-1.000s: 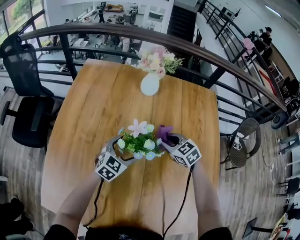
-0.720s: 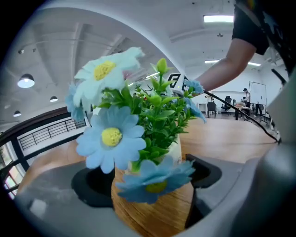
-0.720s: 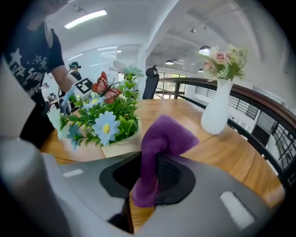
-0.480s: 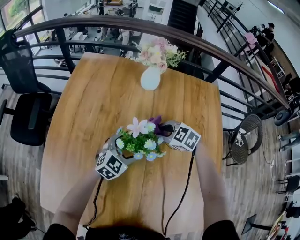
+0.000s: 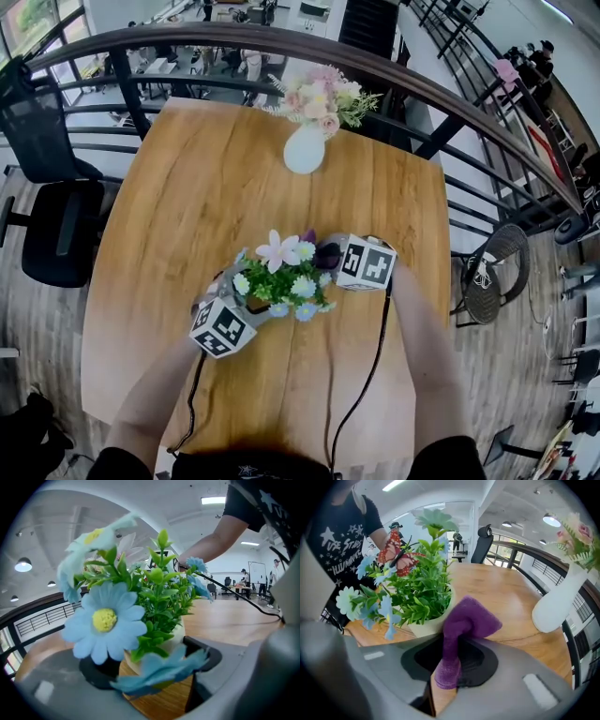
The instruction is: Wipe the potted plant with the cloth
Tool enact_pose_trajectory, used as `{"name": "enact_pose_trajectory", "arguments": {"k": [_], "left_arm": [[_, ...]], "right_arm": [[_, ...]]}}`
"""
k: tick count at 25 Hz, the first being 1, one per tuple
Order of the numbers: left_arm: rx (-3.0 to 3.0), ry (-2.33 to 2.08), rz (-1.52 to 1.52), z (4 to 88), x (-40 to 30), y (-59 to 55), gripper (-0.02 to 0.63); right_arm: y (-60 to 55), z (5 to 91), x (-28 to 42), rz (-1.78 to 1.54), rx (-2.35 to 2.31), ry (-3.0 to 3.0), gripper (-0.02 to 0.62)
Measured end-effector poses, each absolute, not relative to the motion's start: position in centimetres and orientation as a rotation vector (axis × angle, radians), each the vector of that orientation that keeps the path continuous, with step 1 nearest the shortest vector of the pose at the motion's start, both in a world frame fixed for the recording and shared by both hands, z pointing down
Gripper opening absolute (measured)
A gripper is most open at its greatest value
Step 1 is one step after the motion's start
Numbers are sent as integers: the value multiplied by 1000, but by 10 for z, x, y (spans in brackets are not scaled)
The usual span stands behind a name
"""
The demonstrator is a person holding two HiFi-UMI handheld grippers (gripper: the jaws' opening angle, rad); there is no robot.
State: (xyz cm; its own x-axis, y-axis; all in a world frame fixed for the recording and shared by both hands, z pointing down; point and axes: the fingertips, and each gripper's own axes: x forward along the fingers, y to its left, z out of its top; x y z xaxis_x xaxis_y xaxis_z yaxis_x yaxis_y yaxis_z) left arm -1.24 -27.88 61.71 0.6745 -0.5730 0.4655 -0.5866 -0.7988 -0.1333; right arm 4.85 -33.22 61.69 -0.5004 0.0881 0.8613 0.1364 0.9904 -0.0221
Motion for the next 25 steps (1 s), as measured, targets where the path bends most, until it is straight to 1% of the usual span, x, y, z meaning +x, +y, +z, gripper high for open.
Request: {"name": "enact_pose_trajectory", "arguments": {"k": [11,25], "left_arm": [[2849,-979,777,616,-14,-277,430],[2820,-1016,767,618,-14,-278,430]], "right_arm": [[-301,614,70,72,-85,-2150,80],[-246,614,66,310,180,-2370,81]]}}
